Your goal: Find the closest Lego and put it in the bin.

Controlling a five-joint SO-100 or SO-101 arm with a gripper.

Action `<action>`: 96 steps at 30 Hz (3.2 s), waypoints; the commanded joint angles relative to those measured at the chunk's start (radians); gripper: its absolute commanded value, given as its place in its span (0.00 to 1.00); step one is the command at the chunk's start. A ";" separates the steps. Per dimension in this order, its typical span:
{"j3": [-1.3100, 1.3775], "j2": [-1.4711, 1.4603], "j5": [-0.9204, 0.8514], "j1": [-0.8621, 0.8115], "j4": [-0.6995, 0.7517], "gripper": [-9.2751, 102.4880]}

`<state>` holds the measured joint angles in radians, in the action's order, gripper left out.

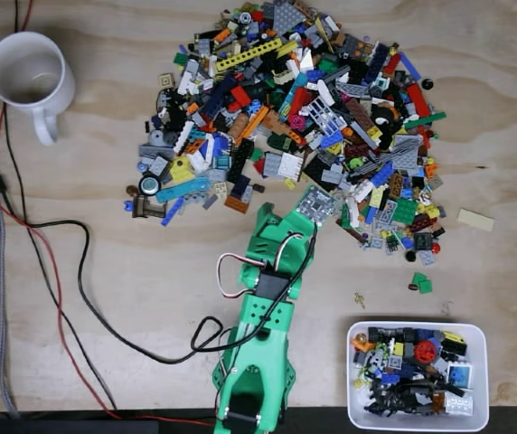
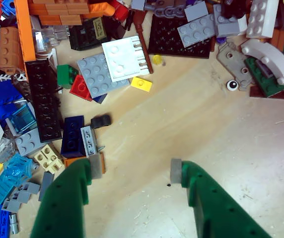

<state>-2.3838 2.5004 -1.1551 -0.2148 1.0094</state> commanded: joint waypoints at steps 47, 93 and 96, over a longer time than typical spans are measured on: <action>0.884 -1.138 0.471 -0.839 0.179 0.27; 1.147 -1.394 0.476 -0.844 0.224 0.17; 1.149 -1.394 0.474 -0.847 0.219 0.18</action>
<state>-1.3131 1.0738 -0.6857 -1.0569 1.2318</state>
